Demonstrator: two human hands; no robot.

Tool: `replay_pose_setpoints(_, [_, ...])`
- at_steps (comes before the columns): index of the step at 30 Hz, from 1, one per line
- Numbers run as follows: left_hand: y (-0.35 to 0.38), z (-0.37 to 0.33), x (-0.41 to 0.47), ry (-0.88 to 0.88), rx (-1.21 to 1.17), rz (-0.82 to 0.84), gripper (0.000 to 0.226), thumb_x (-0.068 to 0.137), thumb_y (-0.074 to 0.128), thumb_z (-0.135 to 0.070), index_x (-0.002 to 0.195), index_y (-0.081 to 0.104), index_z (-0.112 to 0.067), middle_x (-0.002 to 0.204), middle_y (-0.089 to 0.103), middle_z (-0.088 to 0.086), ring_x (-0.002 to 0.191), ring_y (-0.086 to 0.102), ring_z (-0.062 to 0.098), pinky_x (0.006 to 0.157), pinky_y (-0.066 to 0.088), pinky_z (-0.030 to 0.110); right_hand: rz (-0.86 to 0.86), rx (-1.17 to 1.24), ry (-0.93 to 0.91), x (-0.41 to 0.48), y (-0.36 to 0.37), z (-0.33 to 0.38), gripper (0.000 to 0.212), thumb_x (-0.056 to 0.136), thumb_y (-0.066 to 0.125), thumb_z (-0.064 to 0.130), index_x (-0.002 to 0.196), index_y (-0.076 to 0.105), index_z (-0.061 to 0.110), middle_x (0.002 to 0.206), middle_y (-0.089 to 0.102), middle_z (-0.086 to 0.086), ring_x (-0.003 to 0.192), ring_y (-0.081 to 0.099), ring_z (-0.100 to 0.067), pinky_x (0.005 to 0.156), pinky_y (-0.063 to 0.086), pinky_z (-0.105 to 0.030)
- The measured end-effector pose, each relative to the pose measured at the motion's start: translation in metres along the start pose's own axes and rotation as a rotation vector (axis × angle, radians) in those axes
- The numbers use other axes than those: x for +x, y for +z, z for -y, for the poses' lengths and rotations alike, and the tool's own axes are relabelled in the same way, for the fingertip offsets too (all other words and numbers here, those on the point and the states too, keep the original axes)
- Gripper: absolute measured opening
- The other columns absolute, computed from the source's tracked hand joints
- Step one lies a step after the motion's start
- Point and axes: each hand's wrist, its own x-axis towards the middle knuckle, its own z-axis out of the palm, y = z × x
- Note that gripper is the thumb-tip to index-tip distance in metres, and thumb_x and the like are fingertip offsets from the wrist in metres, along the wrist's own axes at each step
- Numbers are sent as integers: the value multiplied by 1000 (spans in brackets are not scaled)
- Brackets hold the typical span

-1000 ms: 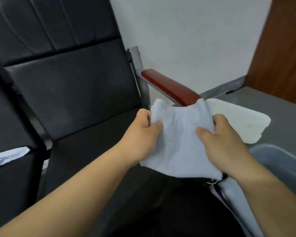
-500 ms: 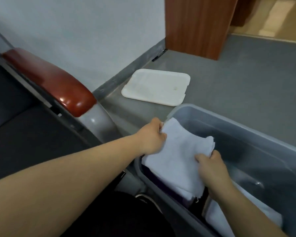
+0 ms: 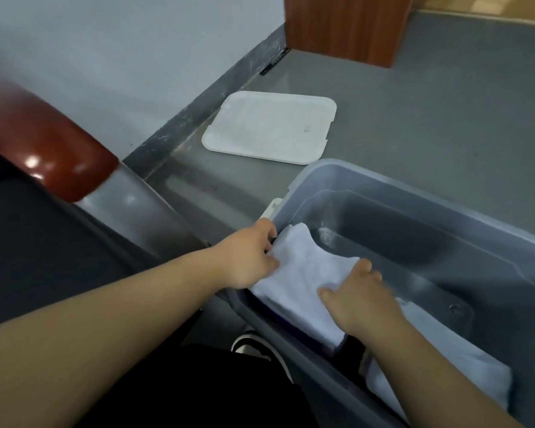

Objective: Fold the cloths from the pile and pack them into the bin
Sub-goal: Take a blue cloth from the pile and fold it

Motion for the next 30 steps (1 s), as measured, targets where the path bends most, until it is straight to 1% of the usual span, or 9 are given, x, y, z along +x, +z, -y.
replay_pose_setpoints(2, [-10, 3, -22, 17, -43, -44, 38, 92, 68, -27, 123, 46, -24, 106, 60, -10, 96, 65, 16, 88, 55, 36, -40, -44, -124, -11, -9, 17, 81, 93, 56, 57, 151, 24, 12, 149, 38, -10, 133, 43, -34, 103, 47, -48])
replay_pose_setpoints(4, [-17, 9, -53, 47, -102, -93, 37, 91, 71, -25, 119, 48, -27, 108, 61, -9, 96, 66, 12, 91, 55, 35, -90, 25, -289, -23, -14, 36, 65, 92, 57, 53, 144, 37, 18, 140, 46, -4, 126, 48, -28, 101, 47, -46])
replay_pose_setpoints(7, [-30, 24, -110, 76, -270, -183, 34, 92, 71, -17, 119, 51, -26, 112, 65, -6, 99, 66, 7, 92, 55, 32, -69, 166, -558, -44, -18, 68, 42, 92, 64, 46, 128, 53, 29, 126, 50, 11, 109, 54, -6, 91, 47, -27])
replay_pose_setpoints(10, [-46, 51, -172, 38, -375, -403, 34, 92, 71, -15, 118, 55, -31, 112, 66, -8, 106, 66, 8, 96, 54, 35, 1, 266, -777, -82, -26, 112, 29, 92, 70, 44, 117, 60, 38, 115, 53, 22, 104, 53, 7, 83, 42, -10])
replay_pose_setpoints(13, [-57, 86, -236, -74, -361, -647, 34, 91, 72, -19, 113, 55, -39, 107, 66, -18, 103, 65, 4, 94, 55, 38, 41, 204, -961, -125, -25, 167, 24, 92, 70, 45, 113, 60, 39, 104, 53, 25, 94, 58, 3, 82, 47, -21])
replay_pose_setpoints(15, [-62, 110, -278, -152, -323, -768, 35, 90, 72, -23, 114, 54, -40, 104, 65, -21, 100, 65, 2, 93, 55, 37, 64, 142, -1089, -156, -17, 206, 25, 91, 70, 46, 113, 60, 40, 100, 53, 25, 89, 57, 4, 77, 46, -21])
replay_pose_setpoints(18, [-68, 148, -350, -270, -238, -931, 40, 89, 71, -29, 121, 50, -42, 108, 63, -21, 98, 62, -2, 92, 53, 35, 138, 6, -1285, -215, 12, 265, 29, 92, 68, 47, 119, 60, 38, 113, 56, 20, 99, 58, -2, 84, 52, -28])
replay_pose_setpoints(23, [-58, 216, -473, -482, -260, -1101, 59, 91, 69, -34, 137, 34, -50, 115, 56, -25, 94, 60, -6, 80, 51, 25, 233, -185, -1528, -323, 82, 347, 29, 93, 66, 44, 120, 60, 35, 122, 55, 17, 107, 56, -6, 86, 51, -30])
replay_pose_setpoints(30, [-16, 314, -605, -767, -429, -1263, 40, 90, 72, -32, 121, 49, -43, 115, 58, -20, 85, 63, -1, 65, 46, 19, 417, -290, -1653, -443, 208, 410, 22, 91, 67, 37, 112, 63, 32, 102, 57, 16, 90, 56, -5, 77, 47, -26])
